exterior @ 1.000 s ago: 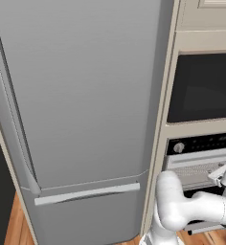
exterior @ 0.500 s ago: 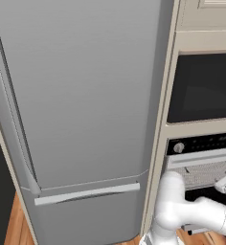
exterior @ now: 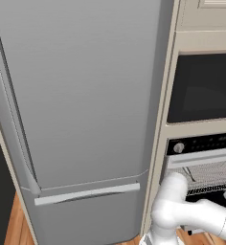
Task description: Take the fish from the oven and place it on the plate on the counter.
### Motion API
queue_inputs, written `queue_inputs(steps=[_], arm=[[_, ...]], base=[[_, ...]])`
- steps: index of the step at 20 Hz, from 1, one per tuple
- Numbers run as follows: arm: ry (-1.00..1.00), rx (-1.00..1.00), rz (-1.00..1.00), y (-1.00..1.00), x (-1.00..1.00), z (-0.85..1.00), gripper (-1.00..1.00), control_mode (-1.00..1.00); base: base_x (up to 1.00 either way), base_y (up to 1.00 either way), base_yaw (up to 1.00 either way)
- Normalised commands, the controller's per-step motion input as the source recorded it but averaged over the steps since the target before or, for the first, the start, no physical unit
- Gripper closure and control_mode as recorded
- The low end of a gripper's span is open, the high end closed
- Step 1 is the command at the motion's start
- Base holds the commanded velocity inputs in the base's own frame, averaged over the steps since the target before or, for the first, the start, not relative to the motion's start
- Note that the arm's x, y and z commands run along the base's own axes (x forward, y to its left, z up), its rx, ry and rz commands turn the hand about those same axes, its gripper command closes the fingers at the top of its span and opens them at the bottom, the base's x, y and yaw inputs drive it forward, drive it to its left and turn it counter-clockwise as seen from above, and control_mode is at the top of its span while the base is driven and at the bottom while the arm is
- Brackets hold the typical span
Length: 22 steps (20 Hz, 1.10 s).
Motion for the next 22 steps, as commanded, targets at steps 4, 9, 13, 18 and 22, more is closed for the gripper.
queue_inputs(steps=[4, 9, 13, 18, 22], arm=[[0.35, -0.01, 0.07, 0.0, -0.91, -0.42, 1.0, -1.0], [0.34, -0.01, 0.08, 0.0, -0.97, -0.45, 1.0, -1.0], [0.34, 0.0, 0.09, 0.0, -1.0, -0.46, 1.0, -1.0], [0.27, 0.0, 0.12, 0.0, -1.0, -0.53, 1.0, -1.0], [0.21, 0.0, 0.17, 0.0, -1.0, -0.13, 1.0, -1.0]], base=[[0.0, 0.0, 0.0], [0.0, 0.0, 0.0], [0.0, 0.0, 0.0], [0.0, 0.0, 0.0], [0.0, 0.0, 0.0]])
